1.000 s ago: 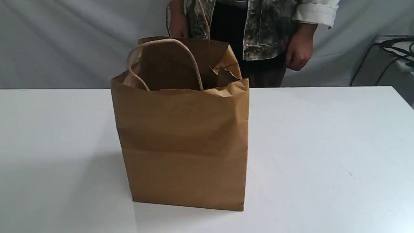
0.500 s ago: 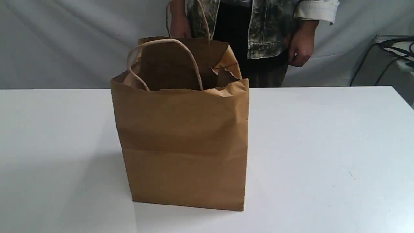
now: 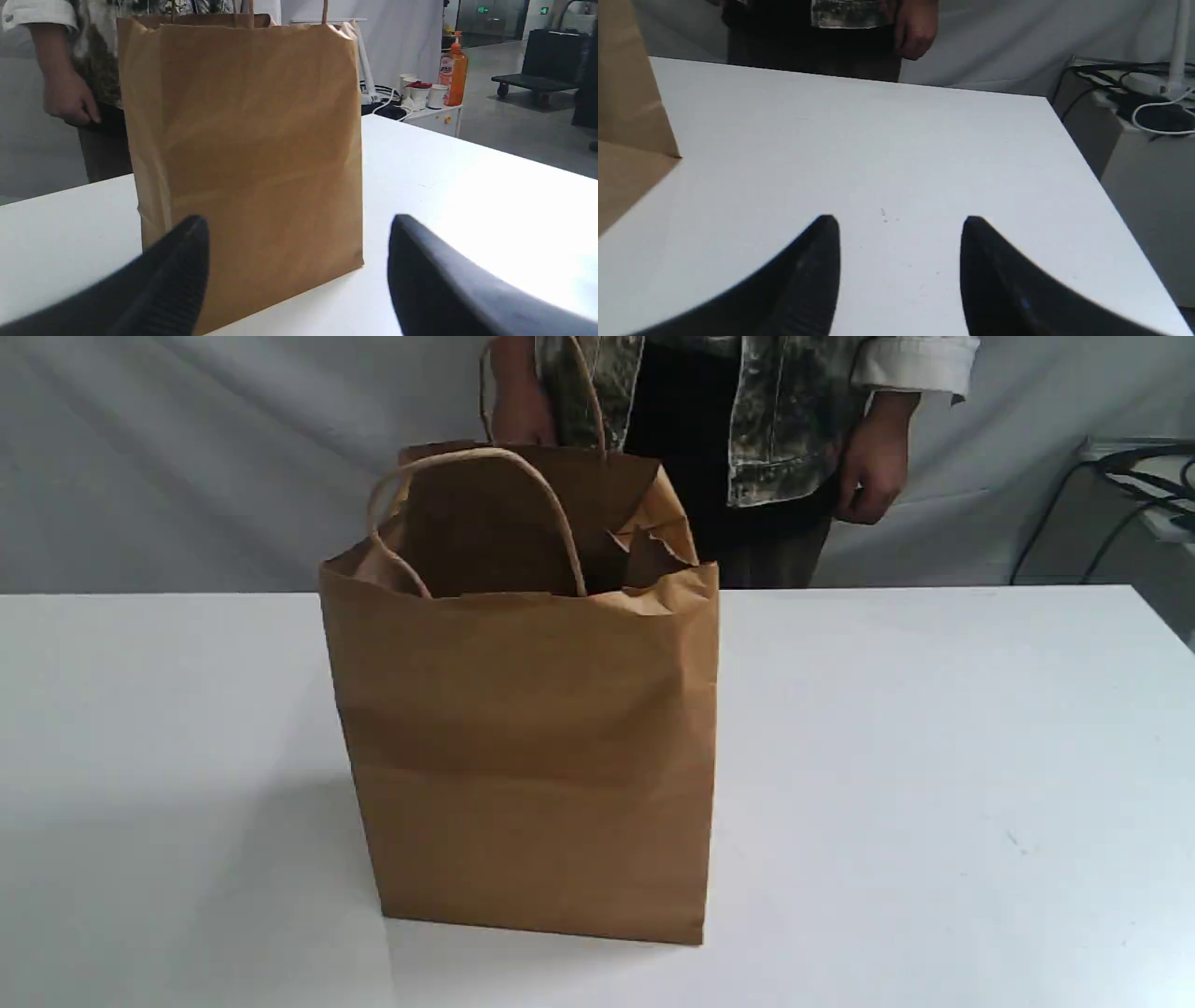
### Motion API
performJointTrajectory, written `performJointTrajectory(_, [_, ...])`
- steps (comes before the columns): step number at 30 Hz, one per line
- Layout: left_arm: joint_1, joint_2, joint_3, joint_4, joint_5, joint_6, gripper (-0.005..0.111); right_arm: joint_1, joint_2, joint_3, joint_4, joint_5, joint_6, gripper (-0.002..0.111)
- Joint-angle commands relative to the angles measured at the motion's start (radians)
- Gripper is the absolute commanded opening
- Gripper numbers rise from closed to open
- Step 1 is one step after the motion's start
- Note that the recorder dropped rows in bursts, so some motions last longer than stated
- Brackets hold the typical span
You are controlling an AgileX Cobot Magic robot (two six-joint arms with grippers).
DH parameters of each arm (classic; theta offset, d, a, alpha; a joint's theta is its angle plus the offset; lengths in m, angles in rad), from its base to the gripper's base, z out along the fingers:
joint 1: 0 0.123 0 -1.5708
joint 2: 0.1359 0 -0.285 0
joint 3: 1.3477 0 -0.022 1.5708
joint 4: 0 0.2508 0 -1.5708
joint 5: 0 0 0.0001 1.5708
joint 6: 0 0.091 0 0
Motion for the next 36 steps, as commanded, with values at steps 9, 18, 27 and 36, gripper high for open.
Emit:
performJointTrajectory(9, [0.001,-0.002,0.004,-0.007,-0.003,0.001,0.058,-0.007,-0.006,0.002,-0.005,-0.056,0.004,0.041])
performJointTrajectory(18, [0.001,-0.002,0.004,-0.007,-0.003,0.001,0.058,-0.007,-0.006,0.002,-0.005,-0.054,0.004,0.041])
performJointTrajectory(27, [0.001,-0.002,0.004,-0.007,-0.003,0.001,0.058,-0.007,-0.006,0.002,-0.005,-0.054,0.004,0.041])
performJointTrajectory(36, [0.001,-0.002,0.004,-0.007,-0.003,0.001,0.058,-0.007,-0.006,0.002,-0.005,-0.046,0.004,0.041])
